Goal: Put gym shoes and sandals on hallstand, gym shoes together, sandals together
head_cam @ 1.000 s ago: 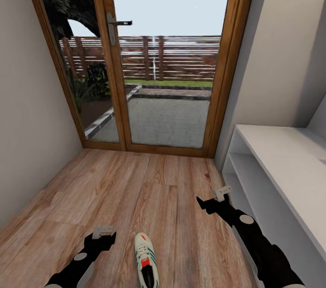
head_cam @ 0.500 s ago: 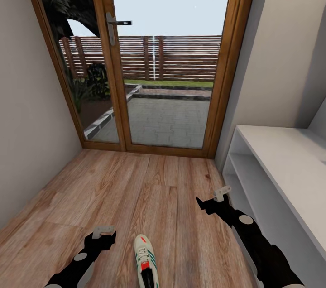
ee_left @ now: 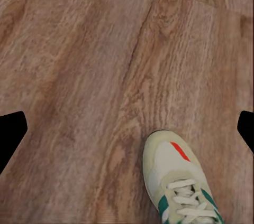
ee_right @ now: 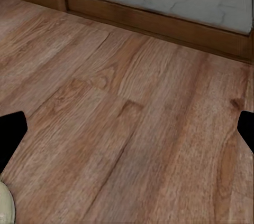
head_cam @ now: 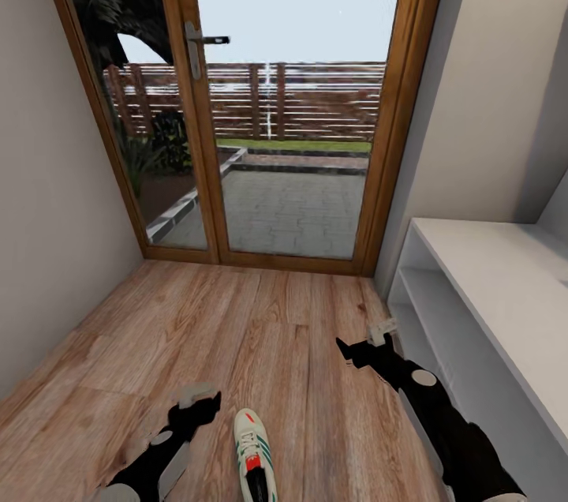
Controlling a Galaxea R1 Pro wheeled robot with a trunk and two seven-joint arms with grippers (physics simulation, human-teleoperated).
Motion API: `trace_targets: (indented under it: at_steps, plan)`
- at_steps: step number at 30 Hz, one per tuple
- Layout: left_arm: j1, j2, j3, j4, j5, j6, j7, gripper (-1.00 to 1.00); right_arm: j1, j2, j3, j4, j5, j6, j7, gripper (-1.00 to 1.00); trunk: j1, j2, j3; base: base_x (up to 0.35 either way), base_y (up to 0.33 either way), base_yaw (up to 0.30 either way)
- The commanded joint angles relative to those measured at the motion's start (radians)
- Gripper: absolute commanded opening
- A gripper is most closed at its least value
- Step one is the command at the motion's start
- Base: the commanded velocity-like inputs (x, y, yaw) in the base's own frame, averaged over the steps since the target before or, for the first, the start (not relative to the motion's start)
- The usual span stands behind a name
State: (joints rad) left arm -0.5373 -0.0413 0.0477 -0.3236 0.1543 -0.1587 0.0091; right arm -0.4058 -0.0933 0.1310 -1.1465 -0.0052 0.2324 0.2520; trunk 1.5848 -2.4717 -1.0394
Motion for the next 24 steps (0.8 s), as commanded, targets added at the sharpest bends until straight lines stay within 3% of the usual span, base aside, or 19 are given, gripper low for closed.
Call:
trace_targets:
  at_steps: [1, 9, 14, 17, 18, 24]
  plan:
    - [0.000, -0.008, 0.005, 0.001, 0.018, -0.003, 0.000, 1.00, -0.001, 0.000, 0.001, -0.017, 0.000, 0.015, 0.001, 1.00, 0.000, 0.000, -0.001, 0.000, 0.000, 0.000]
    - [0.007, -0.044, 0.005, 0.047, 0.062, -0.020, 0.001, 1.00, -0.002, 0.003, 0.000, -0.160, -0.002, 0.148, 0.003, 1.00, 0.000, 0.000, -0.001, 0.000, 0.000, 0.000]
    - [0.008, -0.050, 0.005, 0.129, 0.069, -0.079, 0.000, 1.00, -0.002, 0.004, 0.000, -0.240, -0.003, 0.234, 0.007, 1.00, 0.000, 0.000, -0.001, 0.000, 0.000, 0.000]
    - [0.010, -0.053, 0.004, 0.192, 0.069, -0.151, 0.000, 1.00, -0.002, 0.004, 0.000, -0.285, -0.004, 0.274, 0.039, 1.00, 0.000, 0.000, -0.001, 0.000, 0.000, 0.000]
    - [0.011, -0.053, 0.003, 0.231, 0.069, -0.194, 0.000, 1.00, -0.002, 0.004, 0.001, -0.307, -0.004, 0.292, 0.107, 1.00, 0.000, 0.000, -0.001, 0.000, 0.000, 0.000]
    - [0.040, -0.051, 0.003, 0.252, 0.071, -0.217, 0.000, 1.00, -0.002, 0.005, 0.001, -0.316, -0.003, 0.301, 0.219, 1.00, 0.000, 0.000, -0.001, 0.000, 0.000, 0.000]
